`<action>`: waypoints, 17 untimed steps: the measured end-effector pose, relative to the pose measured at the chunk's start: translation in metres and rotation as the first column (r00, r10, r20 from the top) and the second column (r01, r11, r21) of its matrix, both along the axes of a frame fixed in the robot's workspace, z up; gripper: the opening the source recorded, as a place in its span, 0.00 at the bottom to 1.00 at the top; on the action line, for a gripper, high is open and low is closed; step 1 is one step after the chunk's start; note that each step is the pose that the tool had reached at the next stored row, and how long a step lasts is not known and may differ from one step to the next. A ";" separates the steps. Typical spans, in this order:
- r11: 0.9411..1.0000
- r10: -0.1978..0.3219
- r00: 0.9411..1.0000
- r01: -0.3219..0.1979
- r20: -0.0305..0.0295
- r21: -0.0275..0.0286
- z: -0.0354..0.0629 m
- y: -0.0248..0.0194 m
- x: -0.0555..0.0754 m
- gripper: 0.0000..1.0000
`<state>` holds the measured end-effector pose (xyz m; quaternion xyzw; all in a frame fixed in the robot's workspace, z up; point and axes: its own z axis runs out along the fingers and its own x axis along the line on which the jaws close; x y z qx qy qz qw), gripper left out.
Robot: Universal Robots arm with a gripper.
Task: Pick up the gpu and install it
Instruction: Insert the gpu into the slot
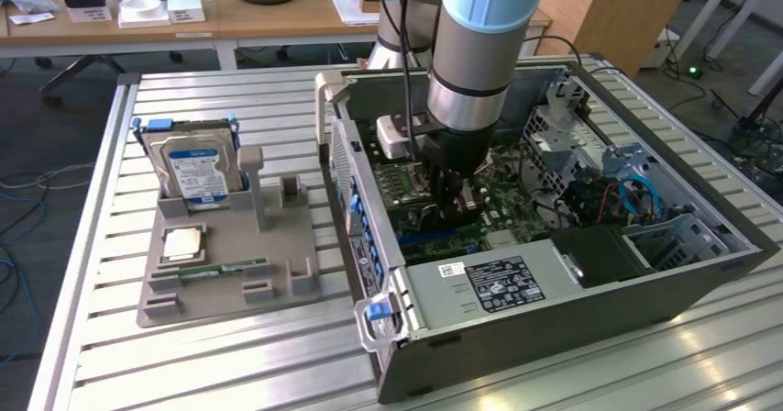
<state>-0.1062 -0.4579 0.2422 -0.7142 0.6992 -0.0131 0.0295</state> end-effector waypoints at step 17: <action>1.000 0.000 1.000 0.000 0.000 0.000 0.0000 0.0000 0.000 0.26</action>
